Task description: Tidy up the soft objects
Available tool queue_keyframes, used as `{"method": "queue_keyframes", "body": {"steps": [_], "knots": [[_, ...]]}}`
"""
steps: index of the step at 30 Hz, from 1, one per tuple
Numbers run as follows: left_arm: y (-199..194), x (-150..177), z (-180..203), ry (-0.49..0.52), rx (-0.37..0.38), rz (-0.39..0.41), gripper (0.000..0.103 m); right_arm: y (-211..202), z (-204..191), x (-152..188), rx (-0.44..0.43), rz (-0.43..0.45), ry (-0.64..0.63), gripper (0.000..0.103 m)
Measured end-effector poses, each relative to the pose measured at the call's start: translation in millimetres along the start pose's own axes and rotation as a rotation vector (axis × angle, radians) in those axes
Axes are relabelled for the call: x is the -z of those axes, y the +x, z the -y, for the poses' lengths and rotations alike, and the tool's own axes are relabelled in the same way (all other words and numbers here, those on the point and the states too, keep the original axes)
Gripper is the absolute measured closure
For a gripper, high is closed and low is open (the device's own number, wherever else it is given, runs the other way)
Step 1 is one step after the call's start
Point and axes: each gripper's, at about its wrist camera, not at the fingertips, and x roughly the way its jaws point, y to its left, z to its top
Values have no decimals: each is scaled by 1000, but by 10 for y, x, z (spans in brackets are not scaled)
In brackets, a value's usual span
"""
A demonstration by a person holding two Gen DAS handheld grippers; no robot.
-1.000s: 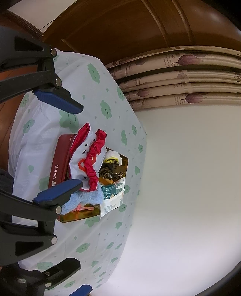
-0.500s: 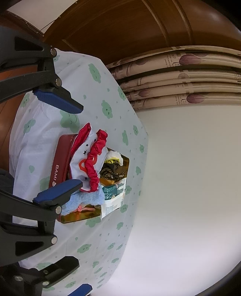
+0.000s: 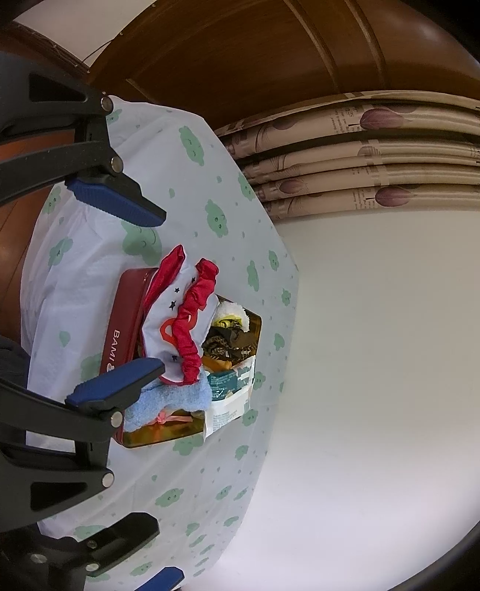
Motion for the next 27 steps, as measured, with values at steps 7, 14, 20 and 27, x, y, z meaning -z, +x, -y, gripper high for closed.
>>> {"method": "queue_keyframes", "body": {"steps": [7,14,20,27], "knots": [[8,7,21,10,0,7,27,-2,3,6,-3,-1,-2,1],[10,9,24,11,0,0,27,13,19,16,-1,-11,3,1],[13,10,21,12,0,-2,27,15,19,20,-2,-15,0,1],[16,10,18,10,1,-6,27,17,16,21,-2,-15,2,1]]}}
